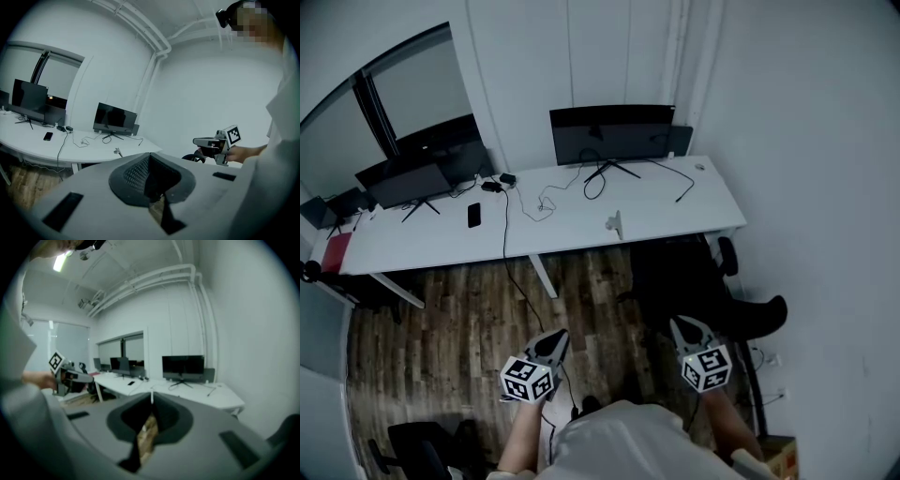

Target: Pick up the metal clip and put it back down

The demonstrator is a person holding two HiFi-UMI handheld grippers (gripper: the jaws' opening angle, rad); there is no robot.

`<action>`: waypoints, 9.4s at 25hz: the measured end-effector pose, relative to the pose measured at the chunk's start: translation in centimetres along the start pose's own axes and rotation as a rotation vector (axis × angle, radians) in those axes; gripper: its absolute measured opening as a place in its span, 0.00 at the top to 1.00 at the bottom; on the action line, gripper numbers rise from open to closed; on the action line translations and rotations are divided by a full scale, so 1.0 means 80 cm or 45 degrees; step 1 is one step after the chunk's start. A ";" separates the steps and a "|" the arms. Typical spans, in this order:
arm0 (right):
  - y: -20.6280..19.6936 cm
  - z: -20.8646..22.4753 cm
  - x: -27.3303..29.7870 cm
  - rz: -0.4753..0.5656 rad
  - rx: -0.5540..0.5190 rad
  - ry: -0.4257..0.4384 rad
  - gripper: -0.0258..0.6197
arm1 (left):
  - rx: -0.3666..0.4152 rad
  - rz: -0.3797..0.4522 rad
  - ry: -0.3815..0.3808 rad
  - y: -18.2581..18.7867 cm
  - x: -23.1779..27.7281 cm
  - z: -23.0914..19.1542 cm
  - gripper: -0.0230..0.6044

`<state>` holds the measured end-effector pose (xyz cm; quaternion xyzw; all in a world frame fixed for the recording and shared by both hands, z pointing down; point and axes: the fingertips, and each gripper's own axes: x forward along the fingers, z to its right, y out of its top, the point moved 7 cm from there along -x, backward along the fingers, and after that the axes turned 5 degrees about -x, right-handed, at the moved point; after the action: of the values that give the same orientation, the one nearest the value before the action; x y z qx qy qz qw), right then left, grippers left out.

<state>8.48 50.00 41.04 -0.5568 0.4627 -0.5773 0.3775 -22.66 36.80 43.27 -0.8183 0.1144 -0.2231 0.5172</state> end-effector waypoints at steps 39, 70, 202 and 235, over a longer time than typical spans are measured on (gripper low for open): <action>0.002 -0.045 0.065 -0.046 0.034 -0.068 0.91 | 0.005 -0.050 -0.071 0.012 0.012 -0.087 0.91; 0.025 0.147 0.277 -0.132 0.092 0.113 0.91 | -0.033 -0.062 0.072 0.080 0.227 -0.141 0.91; -0.161 0.320 0.673 -0.595 0.559 0.113 0.91 | -0.788 -0.992 0.005 -0.056 0.790 -0.430 0.70; -0.160 0.338 0.682 -0.619 0.511 0.135 0.91 | -0.990 -0.946 -0.094 -0.074 0.810 -0.424 0.91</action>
<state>31.18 -1.28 67.95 -0.5346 0.2118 -0.7587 0.3061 17.36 -14.68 77.02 -0.9421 -0.1270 -0.3032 0.0660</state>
